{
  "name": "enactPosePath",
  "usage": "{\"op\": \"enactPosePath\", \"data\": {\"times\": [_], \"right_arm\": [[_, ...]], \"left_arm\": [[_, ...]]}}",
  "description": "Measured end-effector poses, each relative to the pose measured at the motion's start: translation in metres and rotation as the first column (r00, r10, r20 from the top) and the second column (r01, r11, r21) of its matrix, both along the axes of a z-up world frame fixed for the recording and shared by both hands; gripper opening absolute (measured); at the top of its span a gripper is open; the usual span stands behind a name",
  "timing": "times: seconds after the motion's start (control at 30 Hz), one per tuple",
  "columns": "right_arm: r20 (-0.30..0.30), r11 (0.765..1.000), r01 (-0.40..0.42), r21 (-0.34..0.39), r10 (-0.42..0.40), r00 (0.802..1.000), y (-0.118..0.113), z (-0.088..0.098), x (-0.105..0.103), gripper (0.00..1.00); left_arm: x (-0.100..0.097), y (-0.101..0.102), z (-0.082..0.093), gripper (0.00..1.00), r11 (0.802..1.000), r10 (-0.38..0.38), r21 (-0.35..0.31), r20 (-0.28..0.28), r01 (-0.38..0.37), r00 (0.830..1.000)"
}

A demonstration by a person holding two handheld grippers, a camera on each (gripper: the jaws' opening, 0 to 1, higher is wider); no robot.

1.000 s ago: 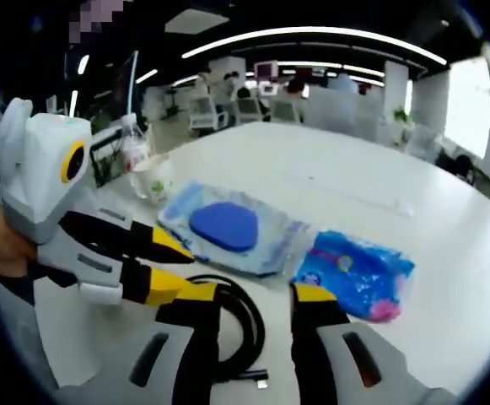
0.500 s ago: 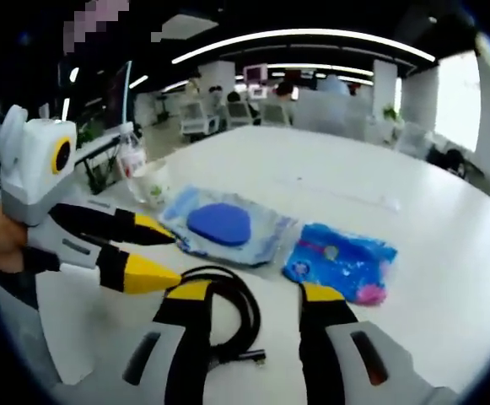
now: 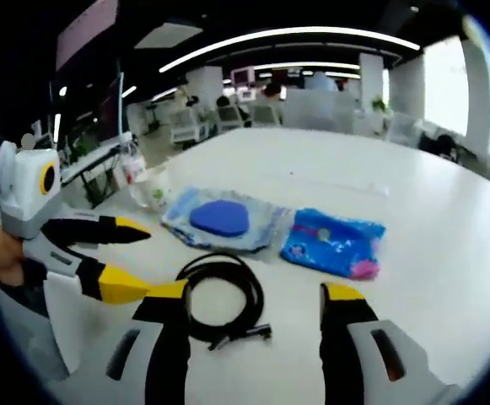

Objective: Arrange the tabletop items into an orderly group along one side of the table until the central work area is clear of visible clutter.

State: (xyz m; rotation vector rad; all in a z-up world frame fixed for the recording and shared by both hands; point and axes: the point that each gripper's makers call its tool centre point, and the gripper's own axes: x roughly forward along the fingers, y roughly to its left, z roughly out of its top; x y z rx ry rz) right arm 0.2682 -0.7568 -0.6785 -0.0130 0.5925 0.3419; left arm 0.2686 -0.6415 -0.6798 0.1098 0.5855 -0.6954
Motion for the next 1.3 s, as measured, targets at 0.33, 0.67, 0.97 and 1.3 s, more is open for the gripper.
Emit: {"op": "enactPosePath", "data": {"times": [0.33, 0.67, 0.97, 1.3], "right_arm": [[-0.004, 1.0, -0.009, 0.02, 0.009, 1.0, 0.003, -0.001, -0.025, 0.68], [-0.001, 0.999, -0.026, 0.042, 0.026, 1.0, 0.002, -0.004, -0.053, 0.76], [0.033, 0.999, -0.013, 0.05, 0.011, 0.999, -0.012, 0.01, -0.081, 0.81], [0.081, 0.999, -0.011, 0.036, 0.008, 0.997, -0.016, 0.029, -0.112, 0.82]], "left_arm": [[-0.024, 0.015, -0.003, 0.66, 1.0, 0.031, 0.005, -0.015, -0.031, 0.999], [-0.045, 0.03, 0.009, 0.73, 0.998, 0.055, -0.02, 0.007, -0.055, 0.998], [-0.079, 0.05, 0.01, 0.79, 0.997, 0.078, -0.027, -0.001, -0.078, 0.997], [-0.097, 0.076, 0.025, 0.81, 0.987, 0.152, -0.054, 0.01, -0.152, 0.988]]}}
